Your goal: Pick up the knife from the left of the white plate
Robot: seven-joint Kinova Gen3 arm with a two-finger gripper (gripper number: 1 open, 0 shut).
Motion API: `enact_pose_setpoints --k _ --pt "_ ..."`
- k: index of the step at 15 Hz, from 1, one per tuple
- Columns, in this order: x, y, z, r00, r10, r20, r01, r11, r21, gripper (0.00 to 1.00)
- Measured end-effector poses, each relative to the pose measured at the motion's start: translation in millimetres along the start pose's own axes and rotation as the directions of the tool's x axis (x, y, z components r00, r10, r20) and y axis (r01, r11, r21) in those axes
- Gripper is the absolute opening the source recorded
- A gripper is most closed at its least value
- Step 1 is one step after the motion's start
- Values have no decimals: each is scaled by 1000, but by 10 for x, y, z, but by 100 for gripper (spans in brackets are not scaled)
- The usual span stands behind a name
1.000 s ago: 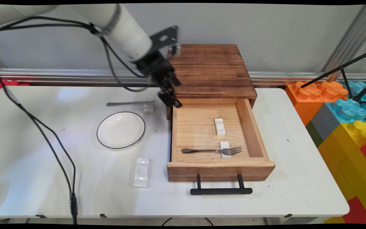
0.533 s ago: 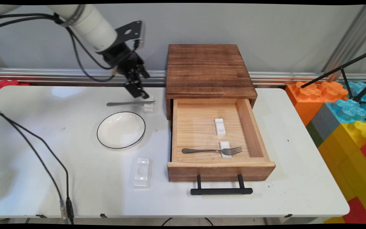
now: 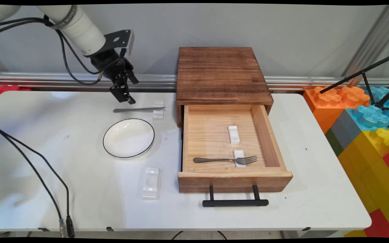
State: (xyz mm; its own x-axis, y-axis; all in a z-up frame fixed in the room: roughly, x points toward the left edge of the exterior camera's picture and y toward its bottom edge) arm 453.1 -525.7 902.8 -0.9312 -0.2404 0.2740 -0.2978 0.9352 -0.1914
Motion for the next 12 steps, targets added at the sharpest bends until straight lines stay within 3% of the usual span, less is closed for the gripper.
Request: enact_pose_setpoints --k 4,12 --pt "-211 -143 152 1000 -2 17 2 1000 -26 100" --pt "-494 -409 546 1000 -20 -10 20 998 -59 100"
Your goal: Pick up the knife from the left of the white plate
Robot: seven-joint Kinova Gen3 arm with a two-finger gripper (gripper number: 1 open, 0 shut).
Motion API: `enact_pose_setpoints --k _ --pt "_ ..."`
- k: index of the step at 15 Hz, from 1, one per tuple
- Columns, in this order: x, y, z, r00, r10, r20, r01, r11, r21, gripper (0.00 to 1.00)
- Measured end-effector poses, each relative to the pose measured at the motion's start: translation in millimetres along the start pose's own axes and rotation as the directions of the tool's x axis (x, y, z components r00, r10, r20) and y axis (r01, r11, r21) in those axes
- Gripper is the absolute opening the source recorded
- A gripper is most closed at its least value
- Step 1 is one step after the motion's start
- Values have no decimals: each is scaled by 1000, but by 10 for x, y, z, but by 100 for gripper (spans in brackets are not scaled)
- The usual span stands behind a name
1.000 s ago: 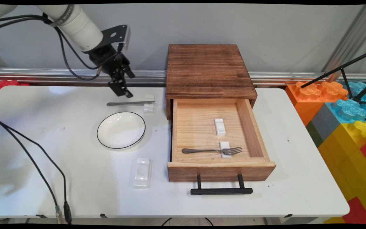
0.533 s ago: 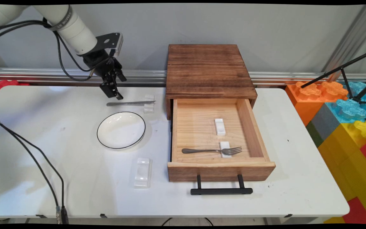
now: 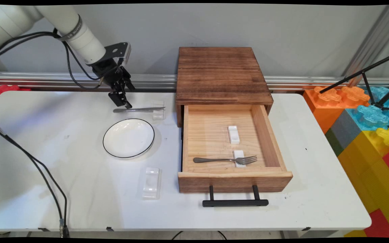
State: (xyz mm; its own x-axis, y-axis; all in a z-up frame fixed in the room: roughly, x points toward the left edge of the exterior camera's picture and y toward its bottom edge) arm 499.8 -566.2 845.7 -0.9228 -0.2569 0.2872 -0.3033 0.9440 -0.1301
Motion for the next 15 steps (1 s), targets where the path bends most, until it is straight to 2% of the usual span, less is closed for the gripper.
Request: enact_pose_setpoints --k 7,15 --pt "-191 -201 301 1000 -16 -14 15 1000 -13 100" --pt "-324 -303 576 999 -35 -15 35 999 -35 100"
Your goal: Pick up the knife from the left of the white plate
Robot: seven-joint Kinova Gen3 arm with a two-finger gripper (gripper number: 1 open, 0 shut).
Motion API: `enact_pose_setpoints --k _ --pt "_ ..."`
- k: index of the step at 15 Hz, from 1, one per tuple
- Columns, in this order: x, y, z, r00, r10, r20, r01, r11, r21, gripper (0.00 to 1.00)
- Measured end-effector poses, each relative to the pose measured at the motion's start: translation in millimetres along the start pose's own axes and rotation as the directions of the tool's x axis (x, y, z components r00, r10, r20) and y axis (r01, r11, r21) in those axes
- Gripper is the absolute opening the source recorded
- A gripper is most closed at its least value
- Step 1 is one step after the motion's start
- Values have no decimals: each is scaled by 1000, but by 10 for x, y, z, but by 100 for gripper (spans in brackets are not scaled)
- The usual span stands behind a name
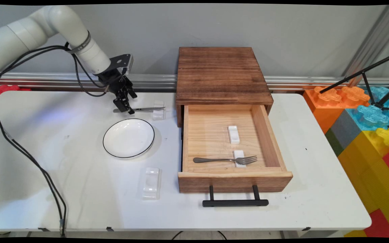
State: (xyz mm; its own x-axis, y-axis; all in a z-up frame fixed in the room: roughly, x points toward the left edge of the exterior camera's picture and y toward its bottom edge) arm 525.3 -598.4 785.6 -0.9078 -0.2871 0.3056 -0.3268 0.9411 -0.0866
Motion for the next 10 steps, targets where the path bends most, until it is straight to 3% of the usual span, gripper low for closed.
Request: enact_pose_setpoints --k 10 --pt "-3 -2 128 1000 -1 -21 1 1000 -27 100"
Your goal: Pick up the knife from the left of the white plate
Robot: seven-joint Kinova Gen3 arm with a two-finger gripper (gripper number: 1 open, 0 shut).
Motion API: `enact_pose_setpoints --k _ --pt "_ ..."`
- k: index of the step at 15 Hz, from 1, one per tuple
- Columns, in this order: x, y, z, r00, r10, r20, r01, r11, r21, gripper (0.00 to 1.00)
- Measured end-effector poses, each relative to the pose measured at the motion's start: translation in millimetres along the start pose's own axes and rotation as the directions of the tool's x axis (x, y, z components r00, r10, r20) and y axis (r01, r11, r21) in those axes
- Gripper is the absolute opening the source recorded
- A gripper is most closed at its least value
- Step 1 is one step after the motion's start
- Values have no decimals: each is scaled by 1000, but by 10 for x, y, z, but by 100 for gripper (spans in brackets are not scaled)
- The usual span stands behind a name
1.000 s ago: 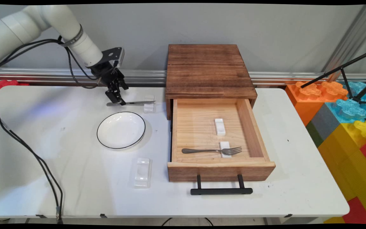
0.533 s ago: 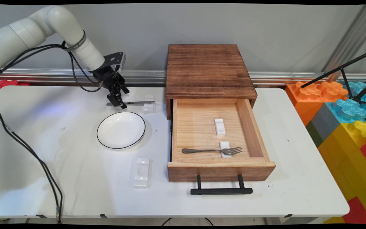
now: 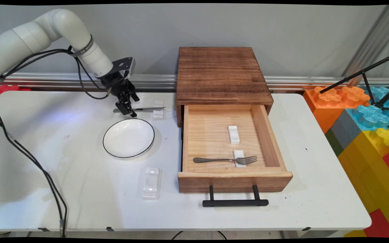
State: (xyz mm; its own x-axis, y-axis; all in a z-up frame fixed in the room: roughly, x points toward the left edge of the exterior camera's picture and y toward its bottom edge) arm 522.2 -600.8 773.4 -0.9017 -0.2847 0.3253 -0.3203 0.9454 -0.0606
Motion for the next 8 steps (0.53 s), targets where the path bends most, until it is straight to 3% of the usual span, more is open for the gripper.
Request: enact_pose_setpoints --k 1,2,8 --pt "5 -1 0 1000 1 -2 -1 1000 0 100" --pt "7 -2 0 1000 3 -3 -3 1000 0 0" --pt "-5 -12 4 1000 5 6 -5 1000 3 0"
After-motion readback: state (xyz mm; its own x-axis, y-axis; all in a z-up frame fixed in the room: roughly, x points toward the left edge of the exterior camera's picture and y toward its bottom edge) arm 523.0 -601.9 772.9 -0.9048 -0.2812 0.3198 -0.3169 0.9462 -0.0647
